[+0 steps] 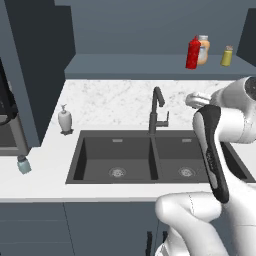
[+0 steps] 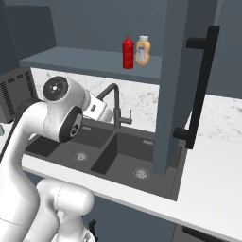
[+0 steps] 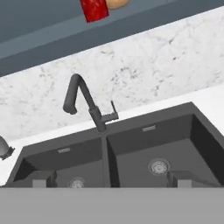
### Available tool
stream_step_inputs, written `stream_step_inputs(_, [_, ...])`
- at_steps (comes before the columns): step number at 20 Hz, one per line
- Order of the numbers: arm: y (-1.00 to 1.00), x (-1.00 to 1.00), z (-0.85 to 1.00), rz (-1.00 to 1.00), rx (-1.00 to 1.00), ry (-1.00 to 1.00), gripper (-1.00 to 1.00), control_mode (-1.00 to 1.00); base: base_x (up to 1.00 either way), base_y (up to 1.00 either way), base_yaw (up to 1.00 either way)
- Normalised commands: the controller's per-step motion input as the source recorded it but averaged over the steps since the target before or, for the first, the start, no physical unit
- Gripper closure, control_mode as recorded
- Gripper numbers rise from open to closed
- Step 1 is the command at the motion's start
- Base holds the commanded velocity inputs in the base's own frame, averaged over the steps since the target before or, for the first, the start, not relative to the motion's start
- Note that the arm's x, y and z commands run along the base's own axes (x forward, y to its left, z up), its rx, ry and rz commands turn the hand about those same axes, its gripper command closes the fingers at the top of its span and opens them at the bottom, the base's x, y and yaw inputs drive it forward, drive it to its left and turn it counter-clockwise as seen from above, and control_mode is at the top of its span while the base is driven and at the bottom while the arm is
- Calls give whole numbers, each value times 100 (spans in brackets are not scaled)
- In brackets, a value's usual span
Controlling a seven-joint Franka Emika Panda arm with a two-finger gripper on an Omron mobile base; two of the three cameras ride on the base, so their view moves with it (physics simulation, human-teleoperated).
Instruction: Put the shaker and condiment bottle from the counter next to their counterparts in the cabinet.
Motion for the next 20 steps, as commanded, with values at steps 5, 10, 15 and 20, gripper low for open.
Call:
stream_step_inputs(5, [24,0,-13,7,0,15,-100,-100,0,0,0])
stream_step_inputs(10, [62,0,-41,1,-11,8,-100,-100,0,0,0])
stream_step_inputs(15, [73,0,-44,0,-22,3,-100,-100,0,0,0])
stream_step_inputs(20, [53,0,-34,0,-15,0,-100,-100,0,0,0])
